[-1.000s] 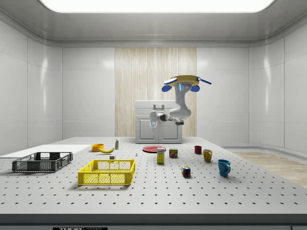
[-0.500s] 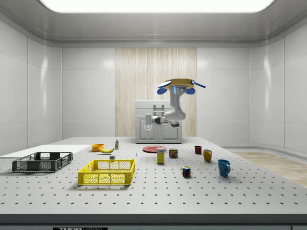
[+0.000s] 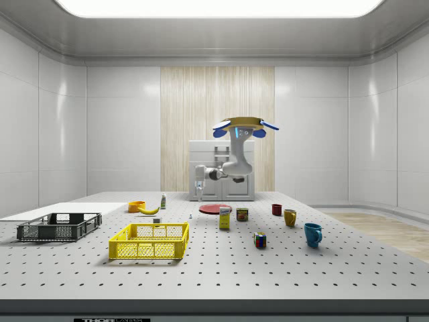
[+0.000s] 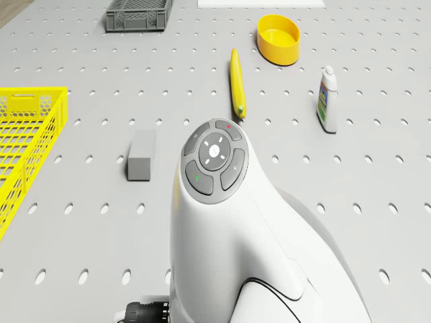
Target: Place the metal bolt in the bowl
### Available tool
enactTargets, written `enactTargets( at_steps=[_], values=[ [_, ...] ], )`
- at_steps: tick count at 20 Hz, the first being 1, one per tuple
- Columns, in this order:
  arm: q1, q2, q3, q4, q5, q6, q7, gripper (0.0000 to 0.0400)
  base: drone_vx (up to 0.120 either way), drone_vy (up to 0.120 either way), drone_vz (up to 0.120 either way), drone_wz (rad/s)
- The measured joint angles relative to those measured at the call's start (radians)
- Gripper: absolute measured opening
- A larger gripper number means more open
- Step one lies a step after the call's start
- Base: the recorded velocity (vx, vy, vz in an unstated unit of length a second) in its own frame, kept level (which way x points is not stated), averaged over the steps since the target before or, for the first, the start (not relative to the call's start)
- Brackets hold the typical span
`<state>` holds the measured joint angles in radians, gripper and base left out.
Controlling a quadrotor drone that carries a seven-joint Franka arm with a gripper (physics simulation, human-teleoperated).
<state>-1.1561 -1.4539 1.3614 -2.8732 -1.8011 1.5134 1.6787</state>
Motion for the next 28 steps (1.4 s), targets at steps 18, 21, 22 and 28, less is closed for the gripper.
enactTargets(
  at_steps=[18, 21, 22, 28],
  values=[
    [-0.013, -0.037, -0.085, 0.019, -0.073, 0.064, 0.002, 0.04, 0.062, 0.0, -0.044, 0.0],
    [-0.018, -0.041, -0.12, 0.028, -0.105, 0.08, 0.001, 0.04, 0.0, 0.0, 0.0, 0.0],
    [-0.02, -0.042, -0.129, 0.031, -0.113, 0.084, 0.001, 0.04, 0.0, 0.0, 0.0, 0.0],
    [-0.031, -0.043, -0.18, 0.049, -0.16, 0.106, 0.0, 0.04, 0.0, 0.0, 0.0, 0.0]
  ],
)
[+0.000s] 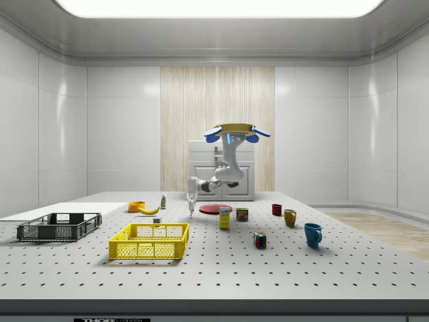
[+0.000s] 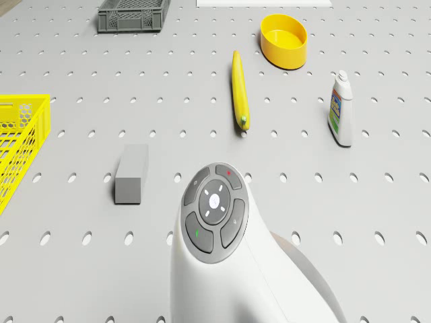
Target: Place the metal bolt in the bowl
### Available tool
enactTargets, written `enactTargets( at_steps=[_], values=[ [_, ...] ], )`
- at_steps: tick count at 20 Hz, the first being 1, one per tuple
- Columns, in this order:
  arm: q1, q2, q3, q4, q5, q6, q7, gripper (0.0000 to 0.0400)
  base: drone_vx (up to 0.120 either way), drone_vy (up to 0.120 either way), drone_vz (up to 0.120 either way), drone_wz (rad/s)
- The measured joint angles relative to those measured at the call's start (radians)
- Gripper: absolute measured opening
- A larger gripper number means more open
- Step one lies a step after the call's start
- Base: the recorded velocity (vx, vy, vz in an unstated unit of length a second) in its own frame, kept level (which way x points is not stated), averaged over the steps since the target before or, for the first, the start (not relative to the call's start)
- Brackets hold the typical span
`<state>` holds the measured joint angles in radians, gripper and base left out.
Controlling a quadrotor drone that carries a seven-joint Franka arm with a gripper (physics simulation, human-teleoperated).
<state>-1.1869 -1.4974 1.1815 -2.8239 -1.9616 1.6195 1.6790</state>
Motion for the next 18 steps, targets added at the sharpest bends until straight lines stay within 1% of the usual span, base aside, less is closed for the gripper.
enactTargets(
  at_steps=[8, 18],
  values=[
    [-0.041, 0.017, -0.009, 0.044, -0.012, 0.004, 0.002, 0.04, 0.0, 0.0, 0.0, 0.0],
    [-0.041, 0.018, -0.028, 0.062, -0.029, 0.017, -0.012, 0.04, 0.0, 0.0, 0.0, 0.0]
  ],
)
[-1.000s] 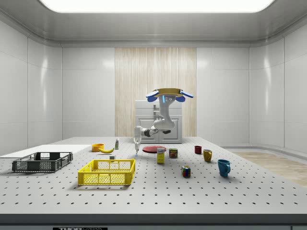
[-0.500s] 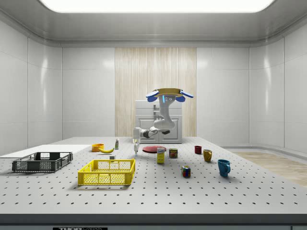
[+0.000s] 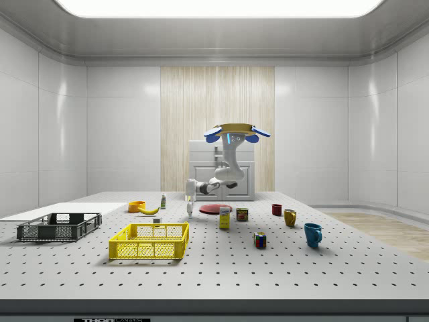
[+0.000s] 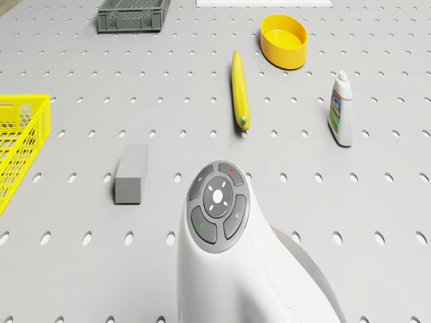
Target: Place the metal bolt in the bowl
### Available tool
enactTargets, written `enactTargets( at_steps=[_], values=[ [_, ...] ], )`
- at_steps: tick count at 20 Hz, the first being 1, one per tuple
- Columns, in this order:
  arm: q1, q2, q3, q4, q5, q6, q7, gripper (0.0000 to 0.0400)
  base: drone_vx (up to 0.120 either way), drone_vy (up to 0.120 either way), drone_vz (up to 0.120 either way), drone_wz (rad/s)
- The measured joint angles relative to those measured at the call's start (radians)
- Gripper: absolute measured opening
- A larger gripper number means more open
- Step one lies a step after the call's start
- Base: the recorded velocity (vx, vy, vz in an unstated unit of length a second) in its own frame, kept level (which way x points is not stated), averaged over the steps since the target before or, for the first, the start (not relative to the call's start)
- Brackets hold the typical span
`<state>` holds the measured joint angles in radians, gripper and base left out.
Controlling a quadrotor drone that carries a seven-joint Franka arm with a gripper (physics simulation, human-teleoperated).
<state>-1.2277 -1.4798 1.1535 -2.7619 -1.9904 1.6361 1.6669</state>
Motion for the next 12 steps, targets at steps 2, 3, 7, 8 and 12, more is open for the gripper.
enactTargets(
  at_steps=[2, 3, 7, 8, 12],
  values=[
    [0.003, 0.0, -0.002, 0.001, -0.002, 0.002, -0.004, 0.04, 0.0, 0.0, 0.0, 0.0],
    [0.003, 0.0, -0.003, 0.002, -0.002, 0.002, -0.005, 0.04, 0.0, 0.0, 0.0, 0.0],
    [0.012, -0.003, -0.007, -0.003, -0.006, 0.004, -0.008, 0.04, 0.0, 0.0, 0.0, 0.0],
    [0.014, -0.003, -0.008, -0.004, -0.007, 0.004, -0.009, 0.04, 0.0, 0.0, 0.0, 0.0],
    [0.017, -0.003, -0.01, -0.006, -0.009, 0.004, -0.01, 0.0231, 0.0, 0.0, 0.0, 0.0]
  ],
)
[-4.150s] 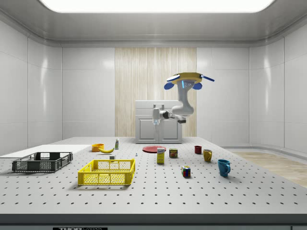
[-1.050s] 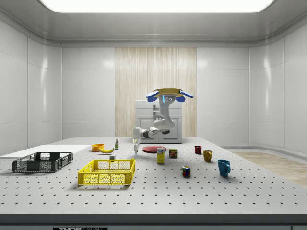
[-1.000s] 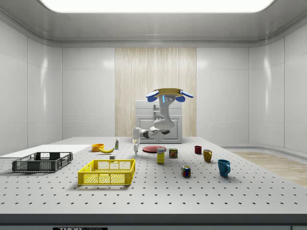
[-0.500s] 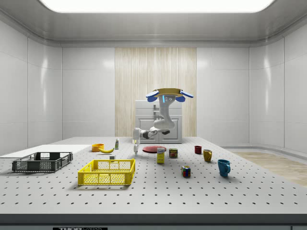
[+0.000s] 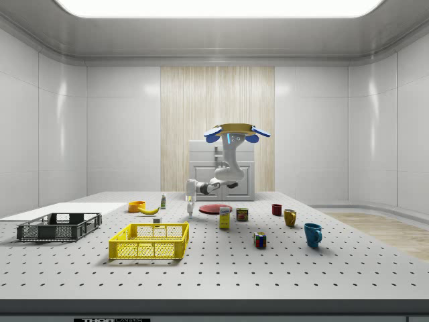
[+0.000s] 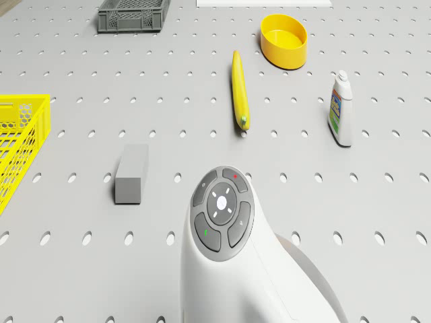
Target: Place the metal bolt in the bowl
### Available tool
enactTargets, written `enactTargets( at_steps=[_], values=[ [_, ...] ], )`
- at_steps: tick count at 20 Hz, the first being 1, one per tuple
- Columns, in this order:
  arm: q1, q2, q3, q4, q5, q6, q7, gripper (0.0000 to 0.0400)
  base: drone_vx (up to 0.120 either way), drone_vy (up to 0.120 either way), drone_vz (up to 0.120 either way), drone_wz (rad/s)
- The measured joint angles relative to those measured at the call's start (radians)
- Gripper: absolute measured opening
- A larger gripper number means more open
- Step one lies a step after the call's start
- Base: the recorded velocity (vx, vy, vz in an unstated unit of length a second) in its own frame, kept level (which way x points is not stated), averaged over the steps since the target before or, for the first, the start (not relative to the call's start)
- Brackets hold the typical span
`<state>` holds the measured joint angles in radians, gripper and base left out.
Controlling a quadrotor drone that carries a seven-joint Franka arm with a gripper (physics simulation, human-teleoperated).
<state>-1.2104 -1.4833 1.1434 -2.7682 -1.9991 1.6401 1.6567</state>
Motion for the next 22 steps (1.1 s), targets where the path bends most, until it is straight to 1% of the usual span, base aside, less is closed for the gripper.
enactTargets(
  at_steps=[1, 3, 5, 7, 12, 15, 16, 22],
  values=[
    [0.001, 0.0, 0.0, 0.0, 0.0, 0.0, 0.0, 0.0202, 0.0, 0.0, 0.0, 0.0],
    [0.001, 0.0, -0.001, -0.001, -0.001, 0.0, -0.001, 0.0162, 0.0, 0.0, 0.0, 0.0],
    [0.002, 0.001, -0.001, -0.001, -0.001, -0.001, -0.001, 0.0137, 0.0, 0.0, 0.0, 0.0],
    [0.003, 0.001, -0.001, -0.001, -0.002, -0.001, -0.001, 0.0123, 0.0, 0.0, 0.0, 0.0],
    [0.005, 0.0, 0.013, -0.008, 0.011, -0.008, 0.009, 0.011, 0.0, 0.0, 0.0, 0.0],
    [0.009, -0.001, 0.034, -0.016, 0.031, -0.017, 0.006, 0.0105, 0.0, 0.0, 0.12, 0.0],
    [0.01, -0.001, 0.039, -0.018, 0.036, -0.019, 0.005, 0.0104, 0.08, -0.04, 0.12, 0.0],
    [0.013, -0.002, 0.055, -0.023, 0.051, -0.025, 0.003, 0.0101, 0.12, -0.12, 0.12, 0.0]
  ],
)
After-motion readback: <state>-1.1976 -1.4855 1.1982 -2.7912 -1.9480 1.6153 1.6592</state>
